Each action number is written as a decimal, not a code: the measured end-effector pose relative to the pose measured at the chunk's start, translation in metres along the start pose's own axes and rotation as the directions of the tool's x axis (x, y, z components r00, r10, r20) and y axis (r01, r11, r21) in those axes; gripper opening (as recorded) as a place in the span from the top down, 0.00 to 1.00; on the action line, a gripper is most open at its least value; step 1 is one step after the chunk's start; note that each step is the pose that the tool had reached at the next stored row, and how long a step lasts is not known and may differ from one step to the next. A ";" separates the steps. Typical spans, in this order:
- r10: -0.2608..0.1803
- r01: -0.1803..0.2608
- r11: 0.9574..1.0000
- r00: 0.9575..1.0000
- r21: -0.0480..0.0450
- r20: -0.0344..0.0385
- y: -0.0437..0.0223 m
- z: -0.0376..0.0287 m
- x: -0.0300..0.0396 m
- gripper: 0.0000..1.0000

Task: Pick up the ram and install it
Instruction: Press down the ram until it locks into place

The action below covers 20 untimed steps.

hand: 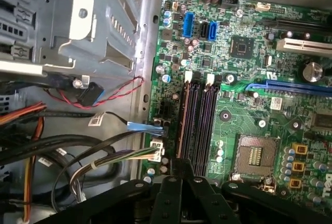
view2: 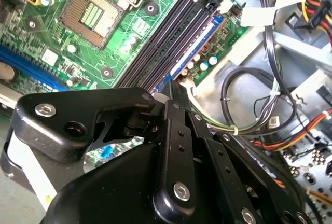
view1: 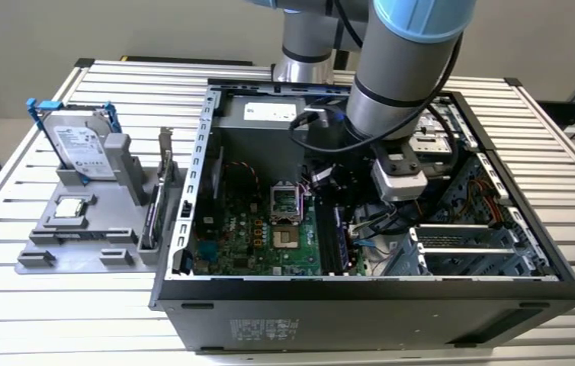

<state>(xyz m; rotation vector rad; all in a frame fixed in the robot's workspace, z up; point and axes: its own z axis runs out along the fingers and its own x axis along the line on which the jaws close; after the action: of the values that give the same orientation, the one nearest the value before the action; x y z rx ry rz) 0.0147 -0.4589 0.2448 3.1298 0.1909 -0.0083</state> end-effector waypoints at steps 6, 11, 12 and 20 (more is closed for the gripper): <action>-0.074 0.074 0.997 0.997 0.002 0.004 -0.0001 0.0002 -0.0001 1.00; -0.125 0.125 0.992 0.992 0.007 0.006 -0.0001 0.0002 -0.0003 1.00; -0.134 0.134 0.991 0.991 0.007 0.006 -0.0001 0.0002 -0.0004 1.00; -0.216 0.216 0.976 0.976 0.007 0.006 -0.0002 0.0003 -0.0010 1.00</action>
<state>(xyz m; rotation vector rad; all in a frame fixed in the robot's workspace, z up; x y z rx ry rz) 0.0136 -0.4588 0.2444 3.0971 0.5308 -0.0207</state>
